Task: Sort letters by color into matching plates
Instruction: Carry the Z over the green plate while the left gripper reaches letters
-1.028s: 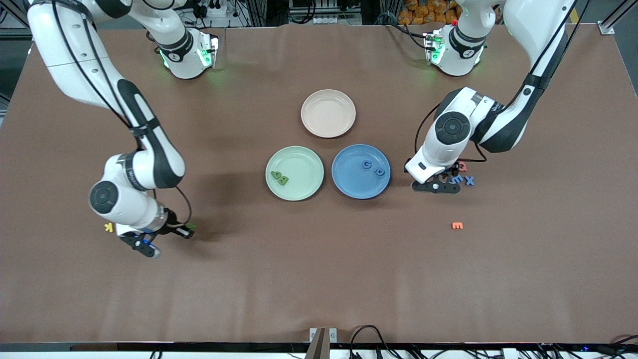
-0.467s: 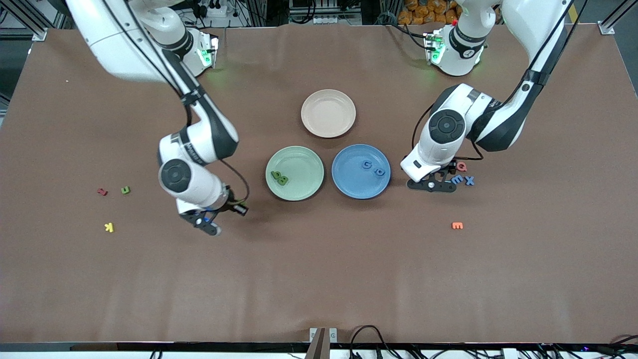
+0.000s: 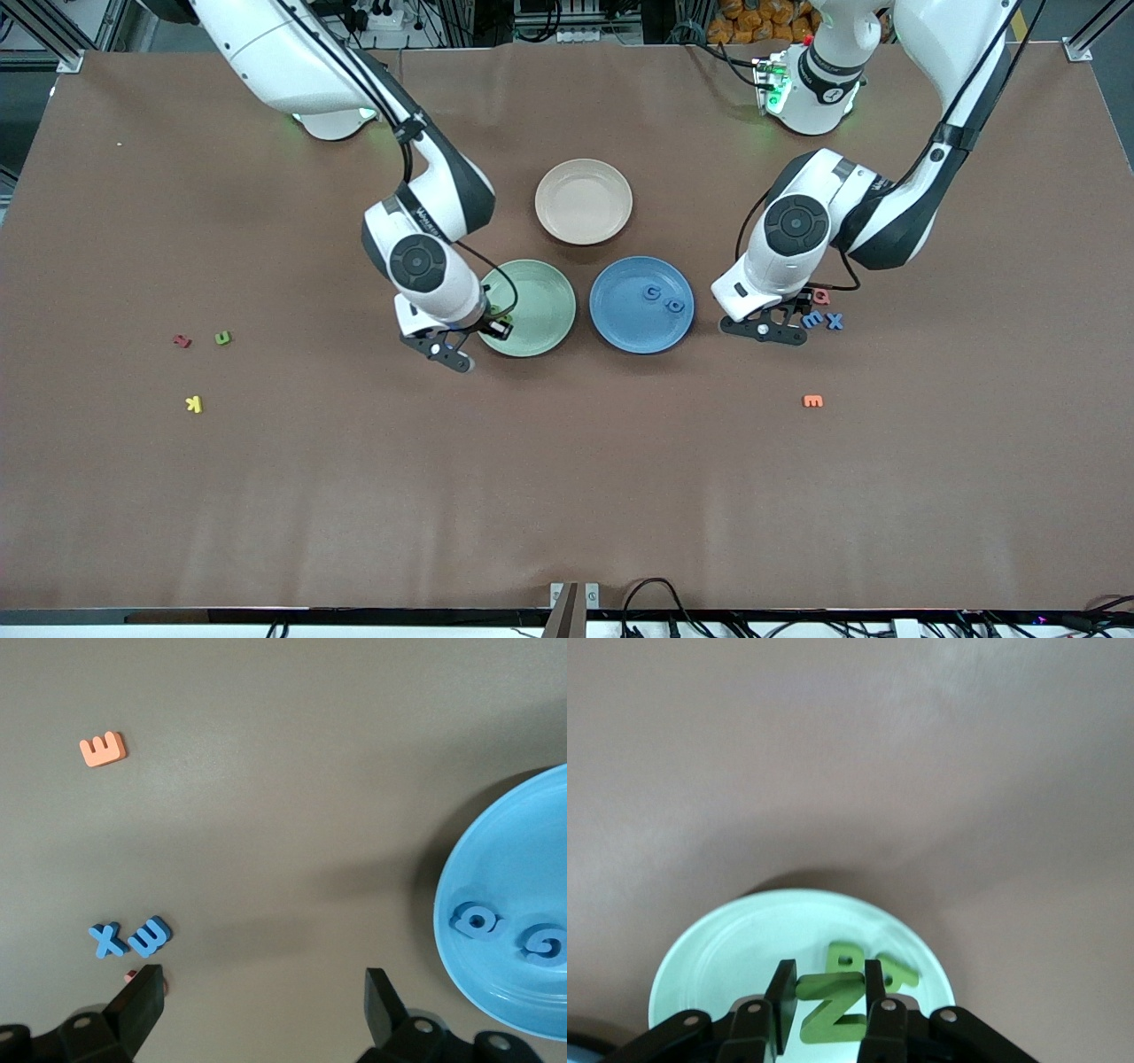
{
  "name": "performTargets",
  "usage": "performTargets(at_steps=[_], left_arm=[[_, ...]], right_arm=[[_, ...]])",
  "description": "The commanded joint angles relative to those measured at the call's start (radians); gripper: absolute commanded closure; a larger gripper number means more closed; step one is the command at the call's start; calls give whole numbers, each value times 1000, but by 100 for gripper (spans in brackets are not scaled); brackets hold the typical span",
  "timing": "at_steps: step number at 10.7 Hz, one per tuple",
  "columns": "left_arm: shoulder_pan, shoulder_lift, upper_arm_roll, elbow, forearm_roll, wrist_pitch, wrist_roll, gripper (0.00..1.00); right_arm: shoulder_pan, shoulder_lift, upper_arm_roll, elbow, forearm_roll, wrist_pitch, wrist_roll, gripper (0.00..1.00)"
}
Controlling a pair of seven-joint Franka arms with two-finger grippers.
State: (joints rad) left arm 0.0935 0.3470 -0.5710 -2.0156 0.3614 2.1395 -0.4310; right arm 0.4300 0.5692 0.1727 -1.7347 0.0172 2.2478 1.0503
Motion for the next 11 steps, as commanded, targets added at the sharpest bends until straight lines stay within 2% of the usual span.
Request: performTargets(at_steps=[1, 3, 7, 10, 11], left_arm=[[6, -29, -4, 1, -21, -26, 63, 0], [8, -25, -4, 6, -53, -24, 172, 0], [8, -17, -4, -6, -62, -15, 219, 0], [40, -20, -4, -37, -62, 48, 360, 0], [63, -22, -4, -57, -62, 87, 420, 0]], right_arm=[[33, -6, -7, -19, 3, -2, 37, 87], [44, 1, -7, -17, 3, -1, 42, 87], [68, 15, -7, -17, 3, 6, 50, 86], [84, 17, -5, -16, 3, 6, 59, 84], [82, 15, -7, -16, 3, 3, 60, 52]])
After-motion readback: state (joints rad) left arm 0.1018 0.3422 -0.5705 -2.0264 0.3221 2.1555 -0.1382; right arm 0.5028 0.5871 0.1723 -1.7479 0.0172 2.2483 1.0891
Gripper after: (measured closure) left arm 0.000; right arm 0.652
